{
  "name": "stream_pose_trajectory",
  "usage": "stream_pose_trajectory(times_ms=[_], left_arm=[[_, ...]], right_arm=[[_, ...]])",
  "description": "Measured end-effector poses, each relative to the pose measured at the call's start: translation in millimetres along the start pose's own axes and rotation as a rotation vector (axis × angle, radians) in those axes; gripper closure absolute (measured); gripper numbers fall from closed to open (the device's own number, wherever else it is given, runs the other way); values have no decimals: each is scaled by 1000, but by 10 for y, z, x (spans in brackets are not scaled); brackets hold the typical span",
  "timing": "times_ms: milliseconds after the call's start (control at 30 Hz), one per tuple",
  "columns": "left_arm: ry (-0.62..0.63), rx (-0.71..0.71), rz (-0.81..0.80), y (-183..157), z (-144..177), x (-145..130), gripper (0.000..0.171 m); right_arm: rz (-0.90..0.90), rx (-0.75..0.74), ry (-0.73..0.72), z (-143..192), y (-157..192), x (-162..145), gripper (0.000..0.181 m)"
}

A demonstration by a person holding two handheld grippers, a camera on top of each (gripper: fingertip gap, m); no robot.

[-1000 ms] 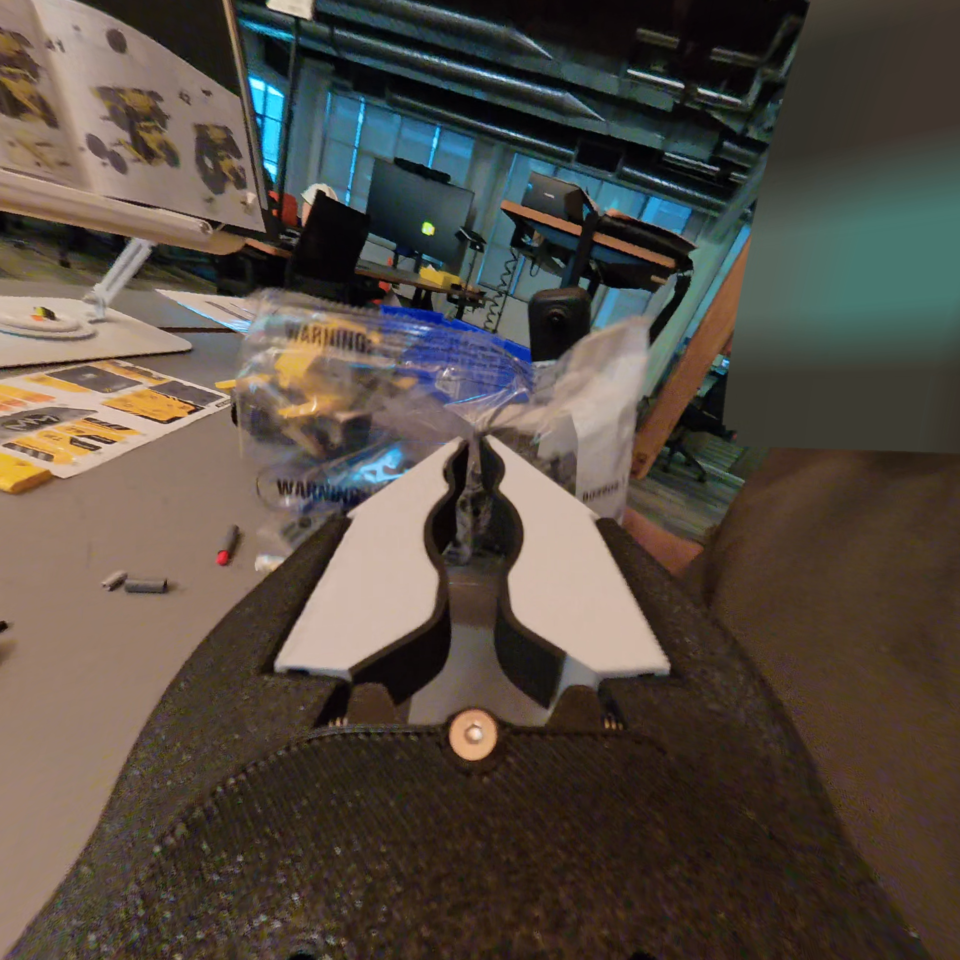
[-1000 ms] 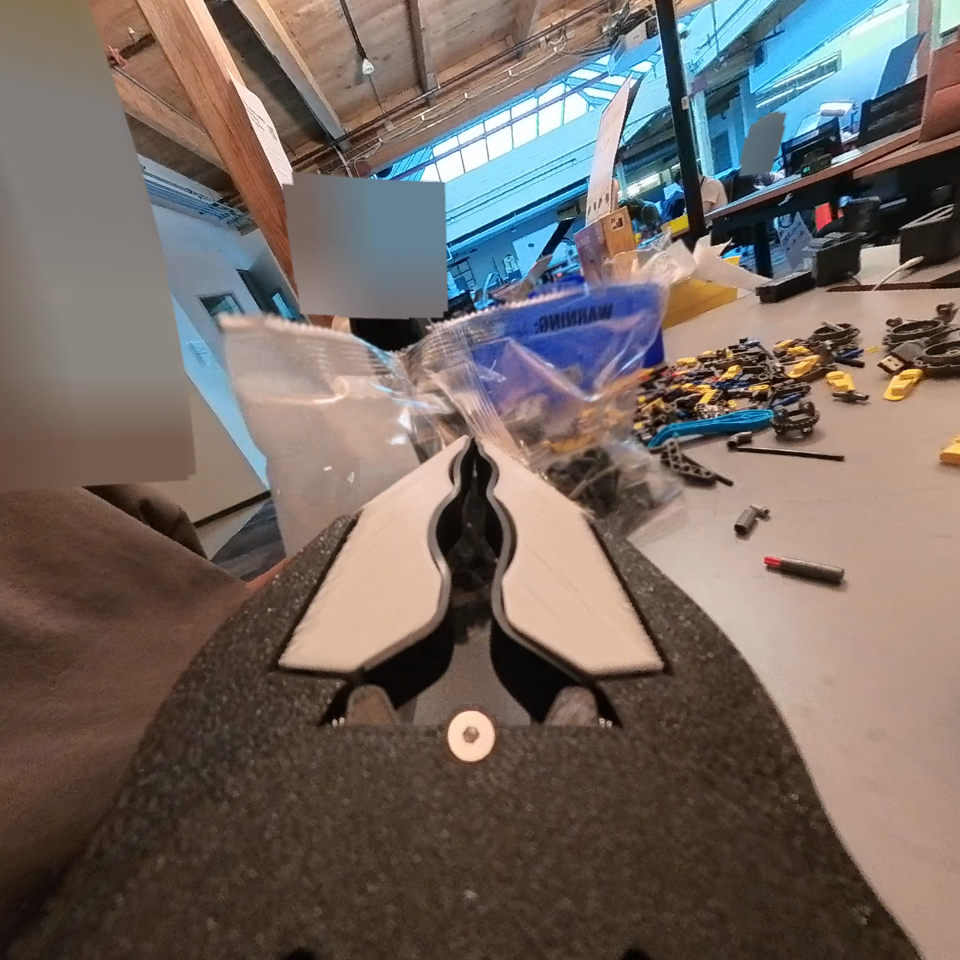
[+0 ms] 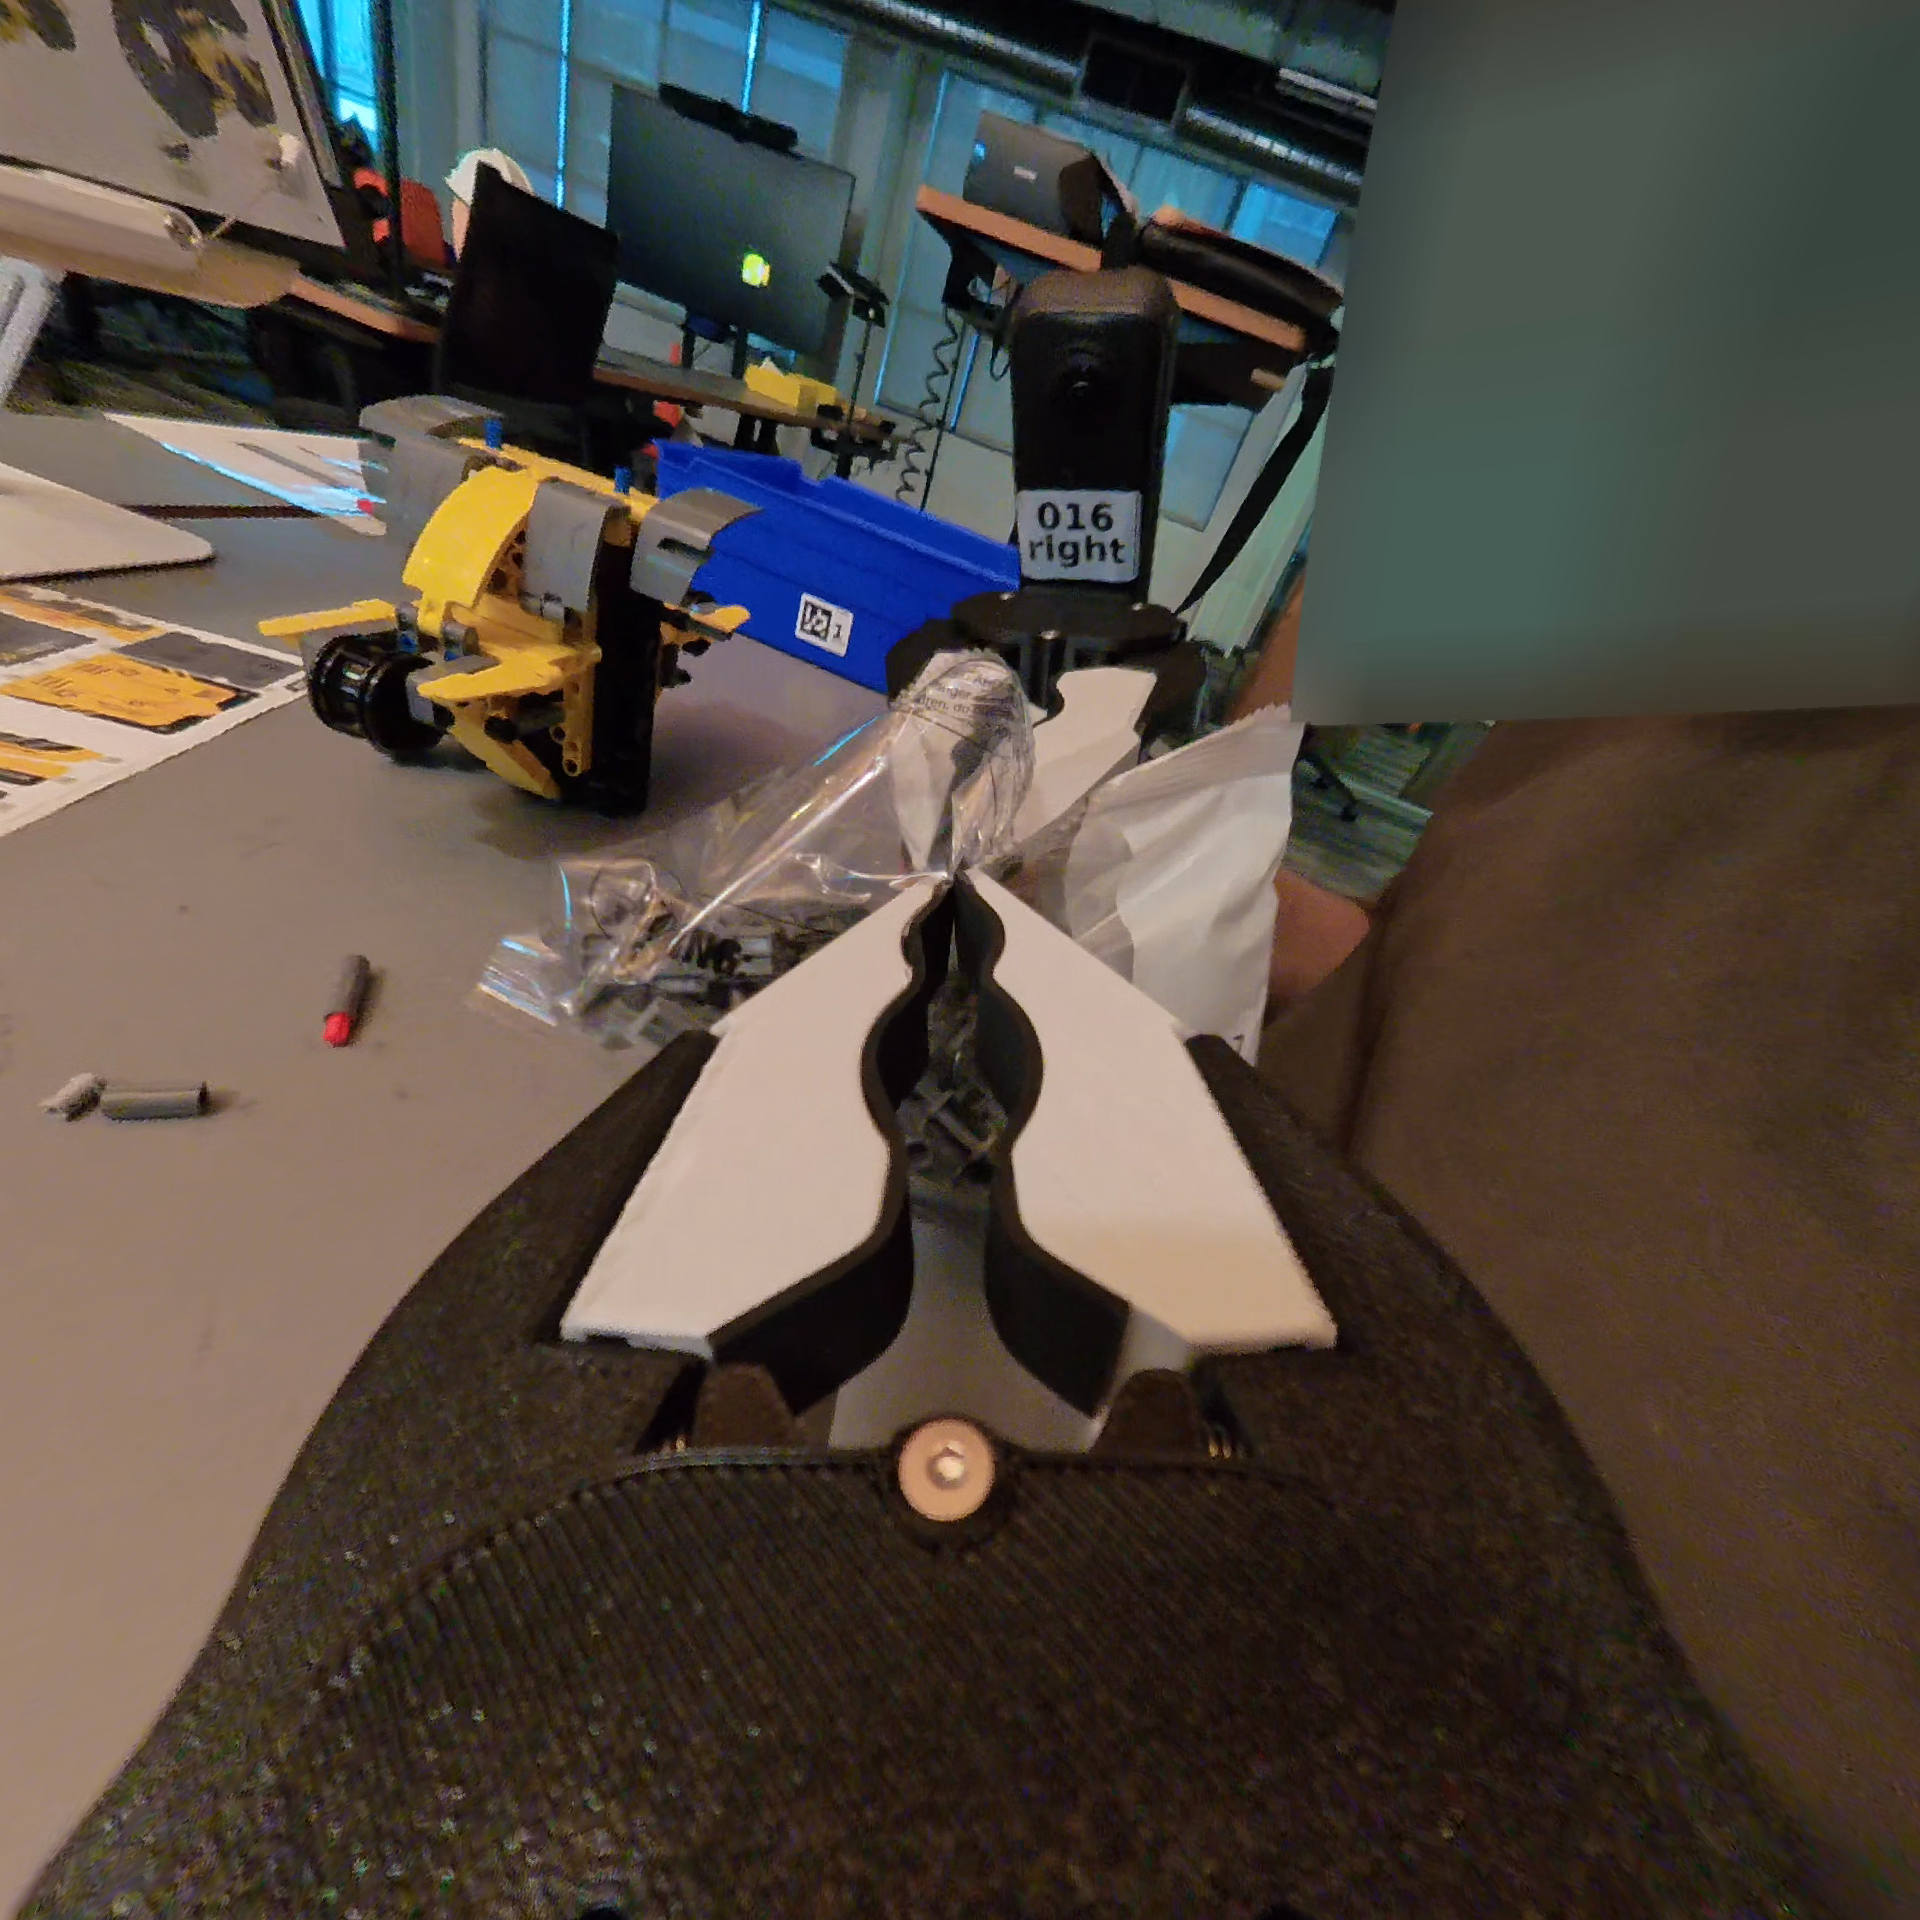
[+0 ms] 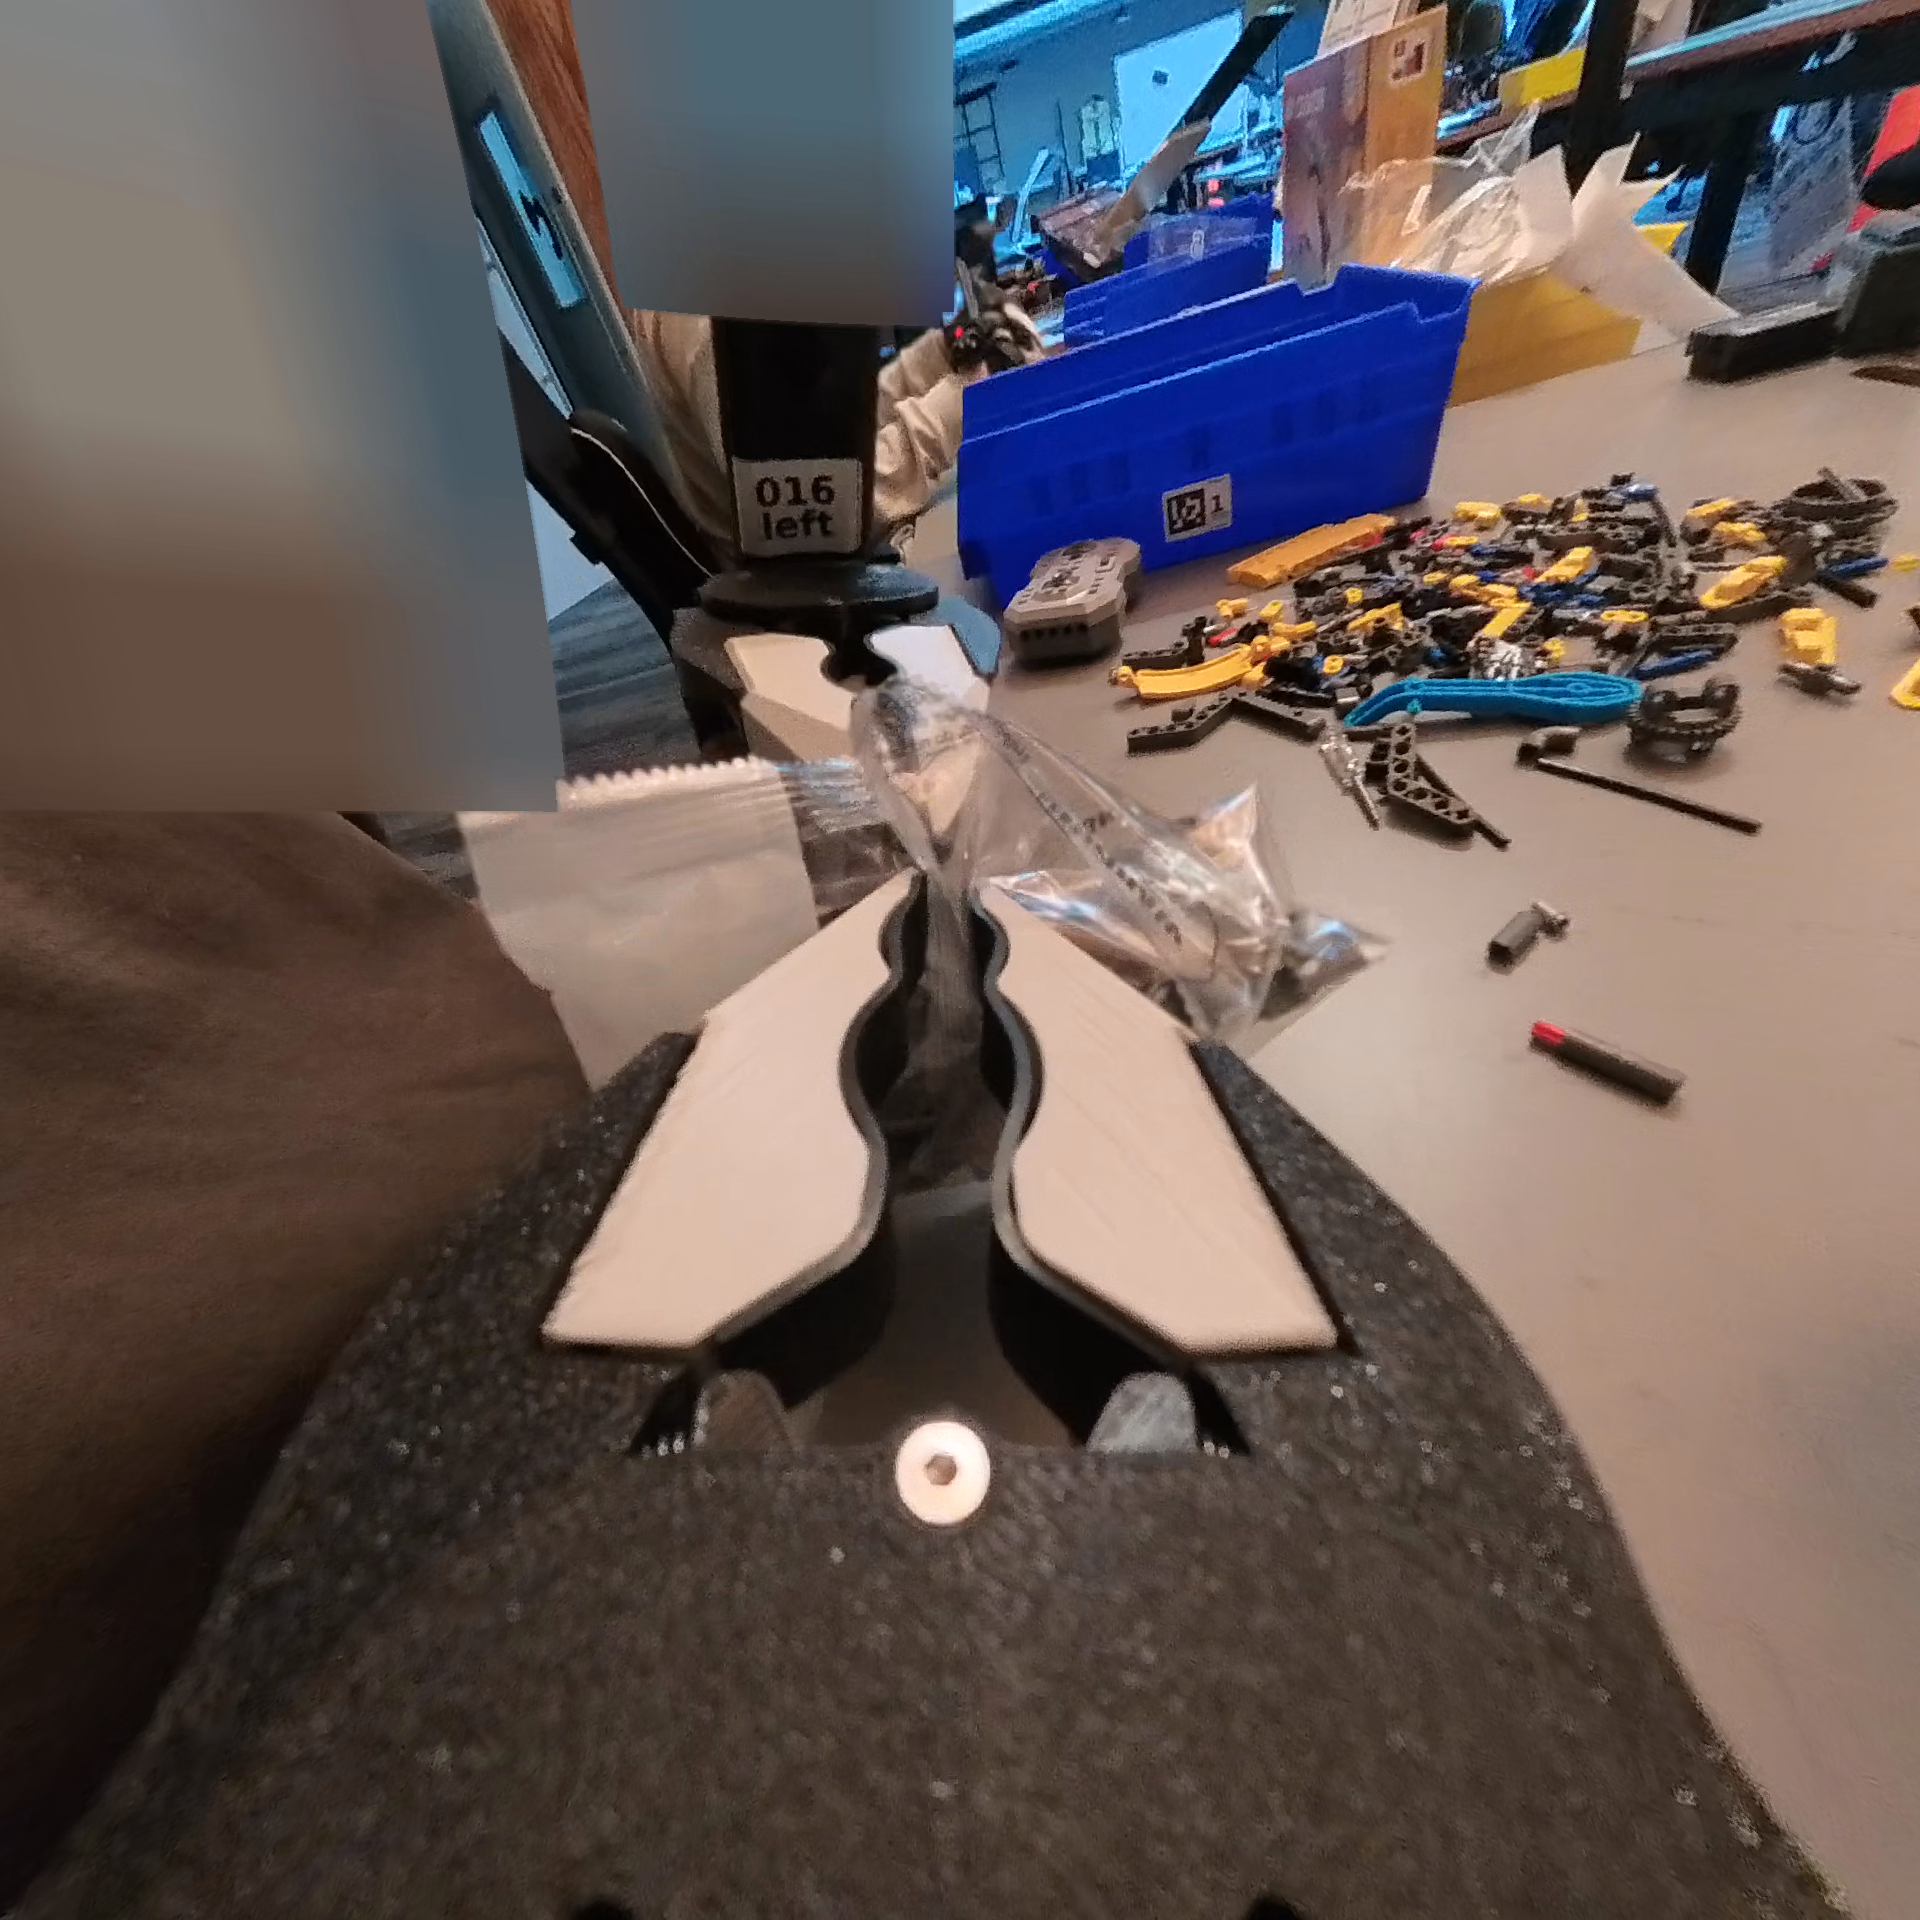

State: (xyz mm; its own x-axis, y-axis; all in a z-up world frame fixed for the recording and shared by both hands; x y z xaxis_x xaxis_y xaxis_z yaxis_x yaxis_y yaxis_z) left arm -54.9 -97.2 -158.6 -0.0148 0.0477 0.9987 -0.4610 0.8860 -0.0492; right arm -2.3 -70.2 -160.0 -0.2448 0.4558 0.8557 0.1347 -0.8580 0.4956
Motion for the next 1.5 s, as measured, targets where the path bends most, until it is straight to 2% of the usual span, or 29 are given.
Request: stream_pose_trajectory(times_ms=[233,300,400,567,667,767,800,833,1133,1233,1333,1400,1500], left_arm=[[-6,36,-32,2,15,-7,169],[-30,100,-38,67,38,17,143],[-51,78,-23,38,29,32,99],[-1,-18,15,-101,-153,-28,105],[-1,3,22,-71,-166,-30,118],[19,-13,16,-84,-147,-48,147],[23,-28,-1,-110,-137,-48,167],[31,-15,-16,-113,-133,-51,171],[18,32,-35,-91,-60,-33,171],[11,3,-11,-94,-43,-34,171],[-11,-28,-60,-135,-44,-3,171],[-1,-69,-72,-188,-87,-12,151],[45,-66,-69,-194,-122,-56,151]], right_arm=[[-13,26,-23,3,22,-30,176],[-20,43,-47,25,41,-2,175],[-34,52,-78,54,41,19,171],[-108,108,-131,16,62,25,141],[-112,112,-143,40,45,20,147],[-115,130,-118,72,61,-5,161],[-110,127,-109,83,58,-20,166],[-96,120,-101,94,54,-35,170],[30,10,-59,140,44,-67,181],[46,10,-51,124,69,-57,181],[24,49,-51,117,108,-41,181],[9,70,-16,86,135,-65,181],[41,35,18,54,139,-87,181]])
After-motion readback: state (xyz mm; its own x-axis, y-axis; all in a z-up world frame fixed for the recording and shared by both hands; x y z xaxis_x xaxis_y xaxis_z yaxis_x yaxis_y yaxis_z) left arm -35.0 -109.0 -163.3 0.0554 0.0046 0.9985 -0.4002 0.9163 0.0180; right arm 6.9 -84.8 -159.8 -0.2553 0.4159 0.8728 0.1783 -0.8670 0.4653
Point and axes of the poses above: each gripper's, where its closed fingertips meet, z back along the fingers, x out of its top, y = z × x across the jaws, the point moved 3 cm from there along z, back along the fingers, and after that the axes turned 15 degrees about -z, right-handed, at the moved point
